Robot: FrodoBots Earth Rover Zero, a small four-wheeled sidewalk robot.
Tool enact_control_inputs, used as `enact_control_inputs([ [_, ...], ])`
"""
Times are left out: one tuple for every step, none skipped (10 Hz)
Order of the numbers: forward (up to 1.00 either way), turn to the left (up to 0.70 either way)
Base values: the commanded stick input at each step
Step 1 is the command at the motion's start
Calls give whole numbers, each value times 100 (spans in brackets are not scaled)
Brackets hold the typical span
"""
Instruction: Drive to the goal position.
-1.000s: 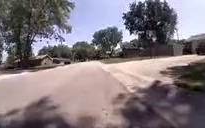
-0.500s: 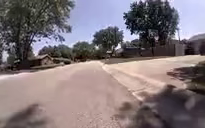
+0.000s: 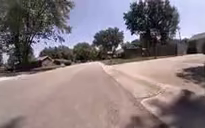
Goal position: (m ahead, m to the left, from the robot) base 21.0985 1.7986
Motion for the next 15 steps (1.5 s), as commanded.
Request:
enact_control_inputs([
  [70, 0],
  [70, 0],
  [70, 0],
  [70, 0],
  [70, 0],
  [70, 0],
  [70, 0],
  [70, 0],
  [70, 0],
  [70, 0],
  [70, 0],
  [70, 0],
  [70, 0],
  [70, 0],
  [70, 0],
])
